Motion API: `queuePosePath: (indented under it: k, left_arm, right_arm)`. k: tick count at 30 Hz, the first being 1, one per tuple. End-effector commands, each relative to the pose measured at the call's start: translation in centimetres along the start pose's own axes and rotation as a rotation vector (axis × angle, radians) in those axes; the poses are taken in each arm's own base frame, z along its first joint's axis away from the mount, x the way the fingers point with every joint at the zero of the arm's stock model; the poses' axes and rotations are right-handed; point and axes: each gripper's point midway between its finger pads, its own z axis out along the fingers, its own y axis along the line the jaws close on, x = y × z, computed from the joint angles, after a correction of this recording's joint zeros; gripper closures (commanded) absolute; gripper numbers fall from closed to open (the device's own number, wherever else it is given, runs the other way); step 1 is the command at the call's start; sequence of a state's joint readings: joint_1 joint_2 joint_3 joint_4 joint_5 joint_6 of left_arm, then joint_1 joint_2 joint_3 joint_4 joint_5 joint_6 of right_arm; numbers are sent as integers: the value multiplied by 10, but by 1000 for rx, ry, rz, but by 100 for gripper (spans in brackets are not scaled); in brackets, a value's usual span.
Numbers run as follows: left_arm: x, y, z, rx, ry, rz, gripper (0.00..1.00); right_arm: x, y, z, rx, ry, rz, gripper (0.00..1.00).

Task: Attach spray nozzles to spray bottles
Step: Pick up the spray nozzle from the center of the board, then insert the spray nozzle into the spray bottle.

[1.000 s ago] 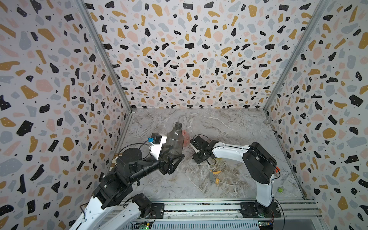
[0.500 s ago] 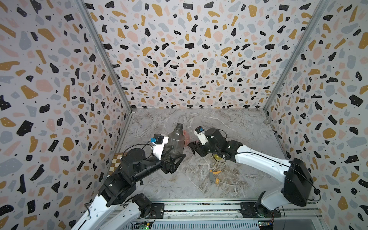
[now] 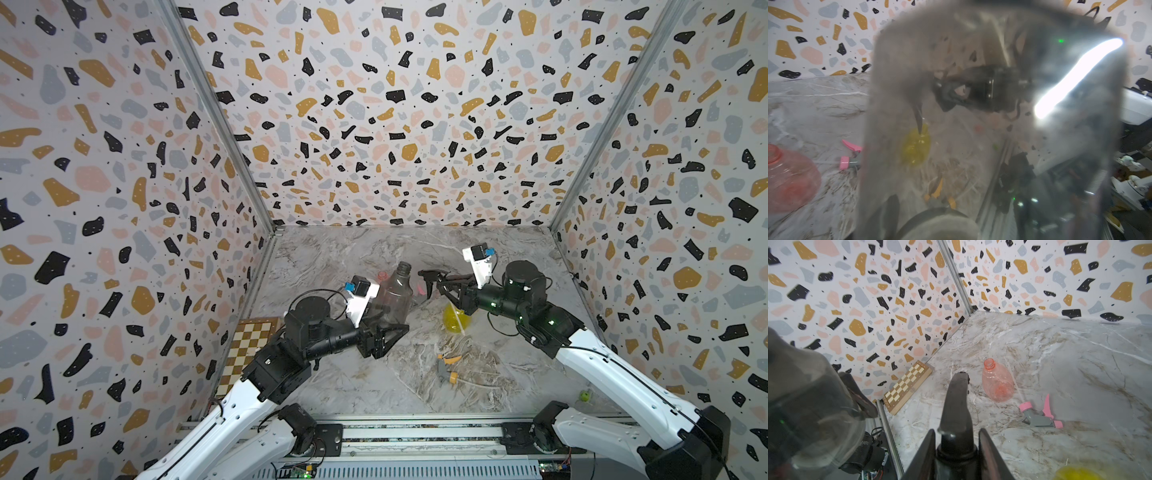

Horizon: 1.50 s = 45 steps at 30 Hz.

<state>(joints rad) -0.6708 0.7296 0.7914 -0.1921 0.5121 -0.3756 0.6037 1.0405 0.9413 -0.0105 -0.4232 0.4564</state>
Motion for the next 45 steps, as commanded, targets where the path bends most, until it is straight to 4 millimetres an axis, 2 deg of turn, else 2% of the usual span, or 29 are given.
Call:
queuePosePath:
  k: [1, 5, 10, 18, 22, 28, 35, 45]
  left_arm:
    - [-20, -31, -1, 161, -87, 84, 100]
    - [-18, -31, 1, 171, -111, 103, 100]
    - [-12, -40, 9, 231, -131, 169, 100]
    - [11, -40, 35, 266, -91, 229, 100]
    - [14, -49, 40, 304, -92, 256, 100]
    - [19, -56, 41, 326, -106, 303, 100]
    - [22, -56, 45, 326, -94, 298, 100]
    - [20, -65, 41, 370, -110, 310, 100]
  right_arm:
    - [-39, 32, -26, -130, -139, -3, 69]
    - [-74, 52, -51, -170, -274, -47, 69]
    - [-109, 74, -73, -223, -412, -92, 69]
    - [-146, 113, -103, -368, -572, -163, 69]
    - [-158, 129, -115, -443, -626, -185, 69]
    - [-171, 155, -124, -568, -663, -204, 69]
    - [-171, 189, -123, -674, -667, -226, 70]
    - [-164, 197, -109, -696, -651, -209, 70]
